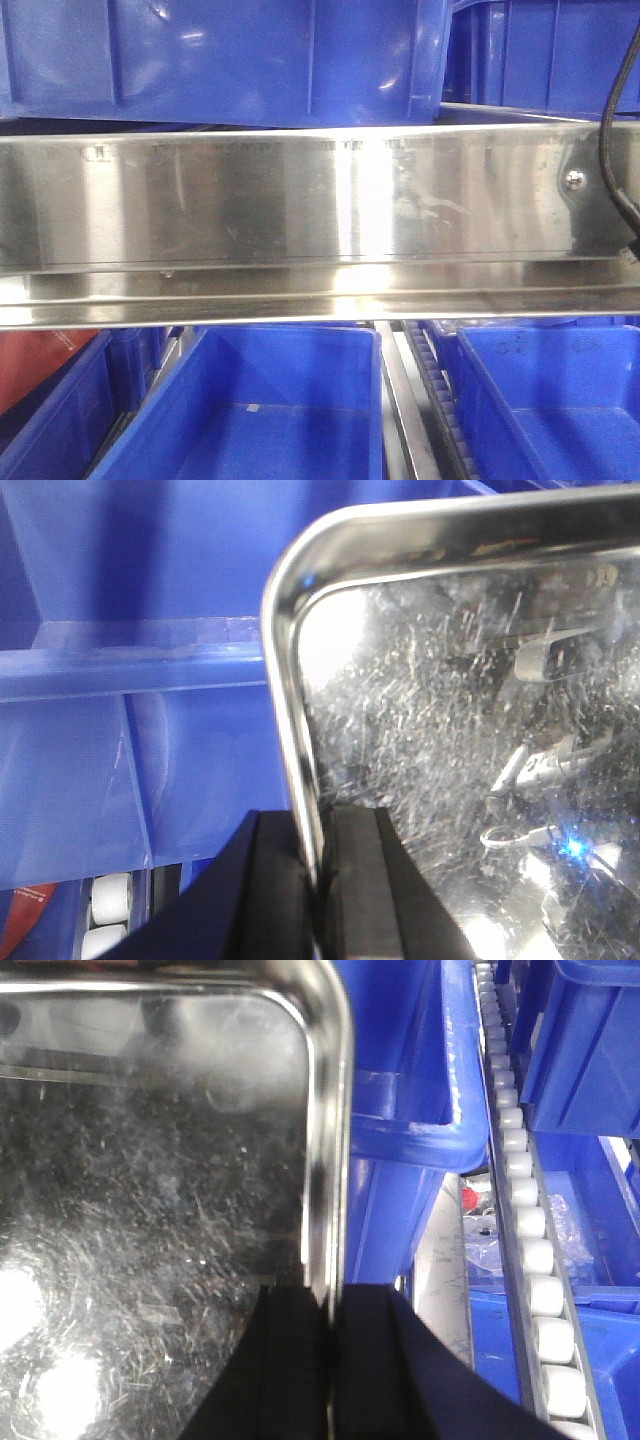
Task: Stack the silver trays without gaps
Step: 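Hold the tray raised with both grippers, then turn the base away from the shelf while holding the tray, then drive forward across the floor carrying the tray in both grippers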
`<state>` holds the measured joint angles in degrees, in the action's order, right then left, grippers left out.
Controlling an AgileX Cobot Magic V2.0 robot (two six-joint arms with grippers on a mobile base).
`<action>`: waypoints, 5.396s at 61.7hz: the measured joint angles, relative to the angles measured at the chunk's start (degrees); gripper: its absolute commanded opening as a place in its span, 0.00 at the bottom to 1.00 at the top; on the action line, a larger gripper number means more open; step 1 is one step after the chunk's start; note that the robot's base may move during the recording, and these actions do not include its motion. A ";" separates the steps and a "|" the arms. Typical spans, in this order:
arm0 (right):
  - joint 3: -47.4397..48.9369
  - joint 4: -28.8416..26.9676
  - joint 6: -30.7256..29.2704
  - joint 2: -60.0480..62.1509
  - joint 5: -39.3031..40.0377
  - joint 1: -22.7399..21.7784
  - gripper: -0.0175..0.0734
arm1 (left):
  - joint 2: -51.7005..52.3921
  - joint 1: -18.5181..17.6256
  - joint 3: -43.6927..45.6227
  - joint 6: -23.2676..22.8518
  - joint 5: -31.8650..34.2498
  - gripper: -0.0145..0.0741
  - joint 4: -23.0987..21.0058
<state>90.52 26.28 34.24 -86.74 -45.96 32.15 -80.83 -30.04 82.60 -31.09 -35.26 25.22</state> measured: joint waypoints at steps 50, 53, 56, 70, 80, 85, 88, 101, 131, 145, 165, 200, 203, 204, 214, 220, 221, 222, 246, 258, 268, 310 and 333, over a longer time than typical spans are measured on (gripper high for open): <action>0.00 0.00 0.00 0.00 0.00 0.00 0.13 | 0.00 0.00 0.00 0.00 0.08 0.15 0.00; 0.00 0.11 0.00 0.00 0.00 0.00 0.13 | 0.00 0.00 0.00 0.00 0.08 0.15 0.00; 0.00 0.11 0.00 0.00 0.00 0.00 0.13 | 0.00 0.00 0.00 0.00 0.08 0.15 0.00; 0.00 0.11 0.00 0.00 0.00 0.00 0.13 | 0.00 0.00 0.00 0.00 0.12 0.15 0.00; 0.00 0.11 0.00 0.00 0.00 0.00 0.13 | 0.00 0.00 0.00 0.00 0.12 0.15 0.00; 0.00 0.11 0.00 0.00 0.00 0.00 0.13 | 0.00 0.00 0.00 0.00 0.21 0.15 0.00; 0.00 0.11 0.00 0.00 0.00 0.00 0.13 | 0.00 0.00 0.00 0.00 0.21 0.15 0.00; 0.00 0.11 0.00 0.00 0.00 0.00 0.13 | 0.00 0.00 0.00 0.00 0.21 0.15 0.00; 0.00 0.11 0.00 0.00 0.00 0.00 0.13 | 0.00 0.00 0.00 0.00 0.21 0.15 0.00; 0.00 0.11 0.00 0.00 0.00 0.00 0.13 | 0.00 0.00 0.00 0.00 0.21 0.15 0.00; 0.00 0.11 0.00 0.00 0.00 0.00 0.13 | 0.00 0.00 0.00 0.00 0.24 0.15 0.00; 0.00 0.11 0.00 0.00 0.00 0.00 0.13 | 0.00 0.00 0.00 0.00 0.34 0.15 0.00; 0.00 0.11 0.00 0.00 0.00 0.00 0.13 | 0.00 0.00 0.00 0.00 0.34 0.15 0.00; 0.00 0.11 0.00 0.00 0.00 0.00 0.13 | 0.00 0.00 0.00 0.00 0.34 0.15 0.00; 0.00 0.11 0.00 0.00 0.00 0.00 0.13 | 0.00 0.00 0.00 0.00 0.34 0.15 0.00; 0.00 0.11 0.00 0.00 0.00 -0.10 0.13 | 0.00 0.00 0.00 0.00 0.34 0.15 0.00; 0.00 0.11 0.00 0.00 0.00 -0.10 0.13 | 0.00 0.00 0.00 0.00 0.34 0.15 0.00; 0.00 0.11 0.00 0.00 0.00 -0.10 0.13 | 0.00 0.00 0.00 0.00 0.34 0.15 0.00; 0.00 0.11 0.00 0.00 0.04 -0.10 0.13 | 0.22 0.00 0.00 0.00 0.34 0.15 0.00; 0.00 0.11 0.00 0.00 0.04 -0.10 0.13 | 0.22 0.00 0.00 0.00 0.34 0.15 0.00; 0.00 0.11 0.00 0.00 0.14 -0.10 0.13 | 0.22 0.00 0.00 0.00 0.34 0.15 0.00; 0.00 0.11 0.00 0.00 0.35 -0.10 0.13 | 0.22 0.00 0.00 0.00 0.34 0.15 0.00; 0.00 0.11 0.00 0.00 0.35 -0.10 0.13 | 0.22 0.00 0.00 0.00 0.34 0.15 0.11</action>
<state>90.52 26.39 34.24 -86.74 -45.61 32.05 -80.61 -30.04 82.60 -31.09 -34.92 25.32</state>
